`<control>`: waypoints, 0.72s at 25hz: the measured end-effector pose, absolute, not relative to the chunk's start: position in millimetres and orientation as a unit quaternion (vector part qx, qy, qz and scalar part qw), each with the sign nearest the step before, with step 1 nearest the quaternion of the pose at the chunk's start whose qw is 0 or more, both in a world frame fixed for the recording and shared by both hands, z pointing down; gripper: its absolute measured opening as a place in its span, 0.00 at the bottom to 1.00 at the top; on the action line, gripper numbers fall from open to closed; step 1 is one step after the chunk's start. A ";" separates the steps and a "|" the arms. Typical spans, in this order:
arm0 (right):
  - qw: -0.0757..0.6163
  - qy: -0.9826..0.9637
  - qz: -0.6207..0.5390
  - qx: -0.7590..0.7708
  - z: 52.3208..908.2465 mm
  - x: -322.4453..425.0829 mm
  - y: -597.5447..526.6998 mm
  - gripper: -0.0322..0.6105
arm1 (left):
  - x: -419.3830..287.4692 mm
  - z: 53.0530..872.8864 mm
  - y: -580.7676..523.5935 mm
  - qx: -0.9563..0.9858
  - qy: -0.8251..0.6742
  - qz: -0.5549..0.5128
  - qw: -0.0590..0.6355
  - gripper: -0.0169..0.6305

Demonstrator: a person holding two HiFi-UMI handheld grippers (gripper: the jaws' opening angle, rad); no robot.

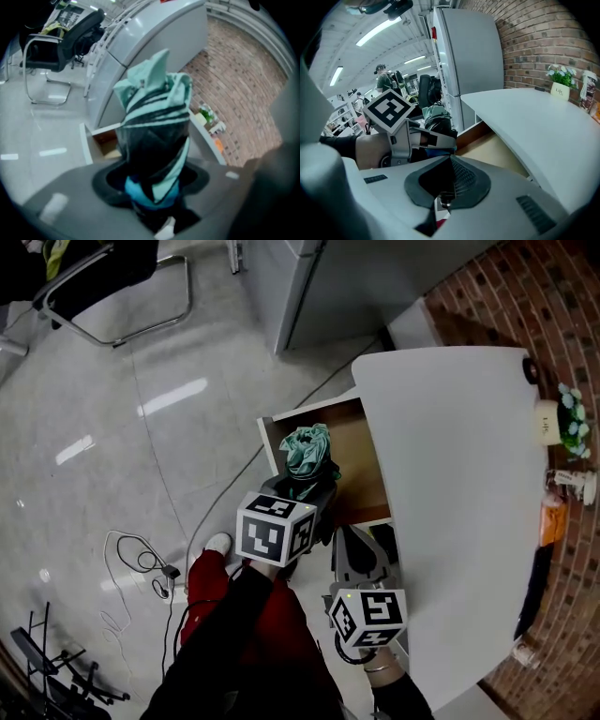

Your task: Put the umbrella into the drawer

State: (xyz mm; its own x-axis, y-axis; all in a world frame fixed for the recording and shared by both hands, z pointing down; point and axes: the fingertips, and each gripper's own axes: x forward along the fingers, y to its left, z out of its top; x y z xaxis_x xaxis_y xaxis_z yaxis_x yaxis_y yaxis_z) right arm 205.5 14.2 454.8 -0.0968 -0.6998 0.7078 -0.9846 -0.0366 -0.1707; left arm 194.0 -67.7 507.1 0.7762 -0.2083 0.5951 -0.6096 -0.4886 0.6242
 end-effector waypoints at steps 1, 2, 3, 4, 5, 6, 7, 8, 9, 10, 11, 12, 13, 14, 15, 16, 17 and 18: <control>0.214 -0.660 0.336 0.637 456.3 205.5 12.5 0.05 | 194.8 510.5 -69.6 0.831 -0.247 0.227 0.444 0.39; 0.216 -0.658 0.338 0.637 458.0 205.5 11.0 0.05 | 195.5 513.8 -71.5 0.830 -0.249 0.226 0.445 0.39; 0.218 -0.657 0.341 0.636 459.8 205.4 9.6 0.05 | 196.1 517.1 -73.2 0.828 -0.251 0.226 0.447 0.39; 0.221 -0.655 0.343 0.635 462.0 205.2 8.4 0.05 | 196.7 520.4 -74.7 0.827 -0.253 0.227 0.448 0.39; 0.226 -0.655 0.345 0.634 464.3 205.0 7.3 0.05 | 197.6 523.7 -75.9 0.825 -0.255 0.228 0.449 0.39; 0.231 -0.654 0.345 0.632 466.9 204.8 6.4 0.05 | 198.8 527.2 -76.9 0.824 -0.257 0.231 0.450 0.39; 0.237 -0.654 0.345 0.630 469.5 204.6 5.7 0.05 | 200.1 530.7 -77.4 0.822 -0.258 0.234 0.451 0.39; 0.244 -0.654 0.344 0.628 472.2 204.2 5.4 0.05 | 201.3 534.2 -77.3 0.820 -0.258 0.238 0.452 0.39; 0.251 -0.654 0.344 0.626 475.0 203.5 5.2 0.05 | 202.0 538.1 -77.3 0.819 -0.258 0.241 0.453 0.39; 0.257 -0.653 0.345 0.624 477.7 202.5 5.2 0.05 | 202.3 542.3 -77.6 0.817 -0.259 0.243 0.454 0.39; 0.261 -0.652 0.346 0.622 480.4 201.4 5.0 0.05 | 202.3 546.3 -78.1 0.816 -0.261 0.243 0.456 0.39; 0.264 -0.650 0.348 0.621 483.0 200.4 4.9 0.05 | 202.5 549.7 -78.4 0.814 -0.262 0.243 0.457 0.39; 0.266 -0.648 0.352 0.621 485.4 200.0 5.1 0.05 | 203.1 552.5 -78.1 0.813 -0.262 0.244 0.458 0.39; 0.267 -0.644 0.356 0.622 487.6 199.9 5.6 0.05 | 204.0 555.1 -77.3 0.813 -0.262 0.244 0.459 0.39; 0.268 -0.641 0.359 0.624 489.4 200.2 6.2 0.05 | 205.3 557.9 -76.2 0.814 -0.262 0.244 0.458 0.39; 0.268 -0.638 0.362 0.625 490.8 200.8 6.5 0.05 | 206.9 560.9 -75.7 0.814 -0.263 0.244 0.457 0.39; 0.269 -0.635 0.363 0.626 491.8 201.9 6.3 0.05 | 208.9 563.8 -76.1 0.814 -0.264 0.243 0.457 0.39; 0.270 -0.633 0.363 0.628 492.7 203.2 5.7 0.05 | 211.0 566.7 -77.0 0.813 -0.264 0.243 0.458 0.39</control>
State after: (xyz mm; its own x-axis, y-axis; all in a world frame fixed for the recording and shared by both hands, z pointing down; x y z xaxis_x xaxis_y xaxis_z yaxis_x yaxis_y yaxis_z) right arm 203.2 5.7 492.7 -0.0655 -0.5996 0.7976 -0.9913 -0.0522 -0.1206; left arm 211.0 -77.0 566.7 0.7419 -0.2069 0.6378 -0.6526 -0.4414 0.6159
